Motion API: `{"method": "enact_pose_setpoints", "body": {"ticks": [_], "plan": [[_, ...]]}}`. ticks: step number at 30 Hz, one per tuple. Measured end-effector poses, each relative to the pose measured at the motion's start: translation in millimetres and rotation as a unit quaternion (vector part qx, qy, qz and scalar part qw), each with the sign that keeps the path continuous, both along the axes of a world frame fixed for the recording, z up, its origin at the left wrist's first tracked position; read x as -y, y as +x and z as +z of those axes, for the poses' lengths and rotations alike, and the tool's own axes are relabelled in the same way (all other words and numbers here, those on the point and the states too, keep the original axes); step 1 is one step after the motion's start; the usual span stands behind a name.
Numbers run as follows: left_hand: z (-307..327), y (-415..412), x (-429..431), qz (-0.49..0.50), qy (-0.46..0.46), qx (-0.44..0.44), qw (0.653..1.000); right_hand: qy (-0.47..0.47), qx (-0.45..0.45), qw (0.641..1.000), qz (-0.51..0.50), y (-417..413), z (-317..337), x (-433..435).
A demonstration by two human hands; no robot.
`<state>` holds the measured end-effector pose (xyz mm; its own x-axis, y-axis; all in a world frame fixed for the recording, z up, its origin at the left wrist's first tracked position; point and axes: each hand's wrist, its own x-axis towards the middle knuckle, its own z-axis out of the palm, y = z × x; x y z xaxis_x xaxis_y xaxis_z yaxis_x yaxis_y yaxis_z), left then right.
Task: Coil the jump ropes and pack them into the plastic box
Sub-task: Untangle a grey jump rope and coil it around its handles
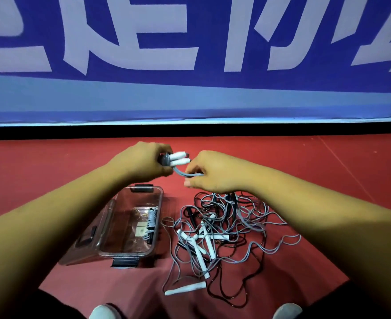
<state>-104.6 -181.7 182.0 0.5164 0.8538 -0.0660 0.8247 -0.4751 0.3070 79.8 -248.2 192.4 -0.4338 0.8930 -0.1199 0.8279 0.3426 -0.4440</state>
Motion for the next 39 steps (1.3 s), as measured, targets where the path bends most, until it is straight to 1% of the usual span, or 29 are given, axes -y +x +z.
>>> {"method": "enact_pose_setpoints", "body": {"ticks": [1, 2, 5, 9, 13, 14, 15, 17, 19, 22, 24, 25, 27, 29, 30, 31, 34, 35, 37, 39], "plan": [[-3, 2, 2, -0.017, 0.017, -0.035, 0.999, 0.017, 0.003, 1.000, -0.004, -2, 4, 1], [-5, 5, 5, -0.032, 0.029, -0.052, 0.998, 0.041, -0.007, 0.999, -0.015, -1, 9, 1], [2, 11, 14, -0.074, 0.030, -0.053, 0.995, 0.102, -0.072, 0.991, -0.040, 8, 16, -4], [12, 16, 23, -0.108, 0.016, -0.100, 0.989, 0.117, -0.120, 0.984, -0.056, 14, 16, -8], [15, 22, 30, -0.100, 0.011, -0.097, 0.990, 0.116, -0.144, 0.979, -0.085, 14, 16, -10], [17, 22, 31, -0.105, 0.005, -0.084, 0.991, 0.112, -0.152, 0.978, -0.094, 16, 16, -12], [18, 21, 32, -0.110, -0.022, -0.057, 0.992, 0.106, -0.165, 0.975, -0.102, 18, 15, -13], [22, 18, 33, -0.123, -0.105, 0.016, 0.987, 0.093, -0.200, 0.969, -0.114, 23, 14, -16], [24, 14, 33, -0.125, -0.158, 0.084, 0.976, 0.080, -0.231, 0.962, -0.122, 27, 12, -16], [23, 12, 33, -0.125, -0.182, 0.180, 0.958, 0.021, -0.307, 0.940, -0.146, 28, 5, -16], [22, 12, 34, -0.111, -0.188, 0.235, 0.947, -0.042, -0.347, 0.921, -0.170, 29, -3, -16], [23, 13, 36, -0.104, -0.194, 0.265, 0.939, -0.082, -0.352, 0.916, -0.176, 30, -7, -16], [27, 13, 36, -0.104, -0.196, 0.308, 0.925, -0.157, -0.352, 0.907, -0.168, 28, -13, -15], [31, 12, 33, -0.097, -0.175, 0.318, 0.927, -0.200, -0.363, 0.897, -0.153, 27, -15, -14], [32, 11, 30, -0.080, -0.163, 0.314, 0.932, -0.203, -0.359, 0.898, -0.151, 26, -15, -14], [33, 9, 26, -0.056, -0.153, 0.311, 0.936, -0.192, -0.340, 0.908, -0.150, 26, -14, -13], [32, -2, 10, 0.014, -0.135, 0.307, 0.942, -0.091, -0.212, 0.963, -0.139, 23, -15, -10], [32, -6, 6, 0.029, -0.131, 0.297, 0.945, -0.059, -0.183, 0.972, -0.138, 21, -15, -10], [29, -11, -2, 0.047, -0.117, 0.266, 0.956, -0.016, -0.166, 0.977, -0.132, 18, -12, -8], [25, -14, -7, 0.055, -0.091, 0.227, 0.968, 0.016, -0.137, 0.985, -0.101, 14, -5, -6]]}}
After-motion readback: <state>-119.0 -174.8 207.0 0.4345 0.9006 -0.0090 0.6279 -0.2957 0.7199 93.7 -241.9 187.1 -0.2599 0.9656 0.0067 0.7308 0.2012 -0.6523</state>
